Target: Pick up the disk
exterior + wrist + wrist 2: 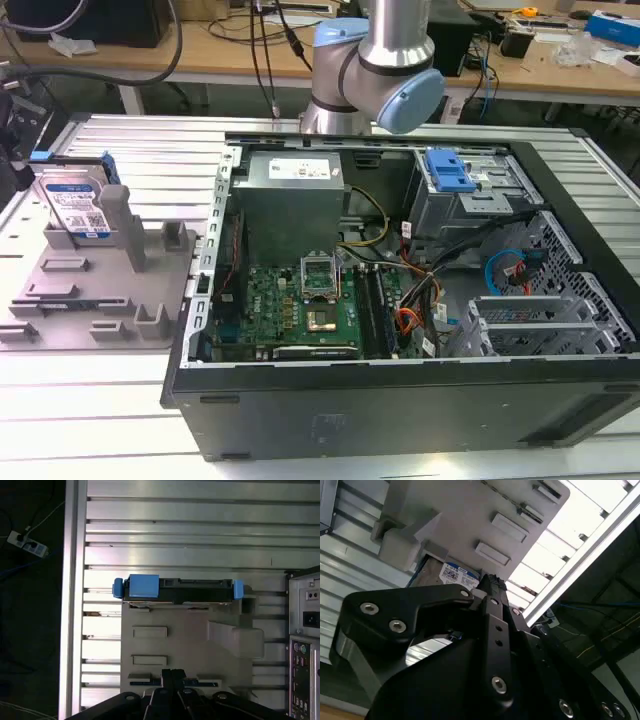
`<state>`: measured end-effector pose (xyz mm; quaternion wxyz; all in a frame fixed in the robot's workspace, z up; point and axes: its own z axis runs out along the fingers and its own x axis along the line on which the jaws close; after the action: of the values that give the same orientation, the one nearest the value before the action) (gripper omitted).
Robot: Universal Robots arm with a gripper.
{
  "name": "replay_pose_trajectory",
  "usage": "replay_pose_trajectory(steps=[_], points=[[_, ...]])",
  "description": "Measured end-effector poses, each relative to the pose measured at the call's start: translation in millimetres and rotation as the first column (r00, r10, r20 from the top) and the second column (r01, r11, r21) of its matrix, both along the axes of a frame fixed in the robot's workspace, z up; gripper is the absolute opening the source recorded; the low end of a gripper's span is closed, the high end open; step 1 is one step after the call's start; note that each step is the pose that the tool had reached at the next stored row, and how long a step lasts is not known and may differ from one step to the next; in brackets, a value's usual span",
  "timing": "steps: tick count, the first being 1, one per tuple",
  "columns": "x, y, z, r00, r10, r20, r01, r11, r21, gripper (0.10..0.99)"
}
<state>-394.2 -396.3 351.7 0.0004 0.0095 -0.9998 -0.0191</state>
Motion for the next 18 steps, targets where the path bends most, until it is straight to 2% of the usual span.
replay_pose_trajectory(steps=[8, 9, 10, 11, 12, 15, 18], points=[[0.0, 0.0, 0.0, 1.0, 0.001, 0.0, -0.001, 1.0, 0.0, 0.106], [0.0, 0.0, 0.0, 0.9997, 0.023, 0.0, -0.023, 0.9997, 0.0, 0.106], [0.0, 0.0, 0.0, 0.9971, 0.076, 0.0, -0.076, 0.9971, 0.0, 0.106], [0.0, 0.0, -0.1, 0.9914, 0.131, 0.0, -0.131, 0.9914, 0.0, 0.106], [0.0, 0.0, -0.1, 0.9806, 0.196, 0.0, -0.196, 0.9806, 0.0, 0.106], [0.0, 0.0, -0.2, 0.9621, 0.273, 0.0, -0.273, 0.9621, 0.0, 0.106], [0.0, 0.0, -0.3, 0.9274, 0.374, 0.0, -0.374, 0.9274, 0.0, 0.106]])
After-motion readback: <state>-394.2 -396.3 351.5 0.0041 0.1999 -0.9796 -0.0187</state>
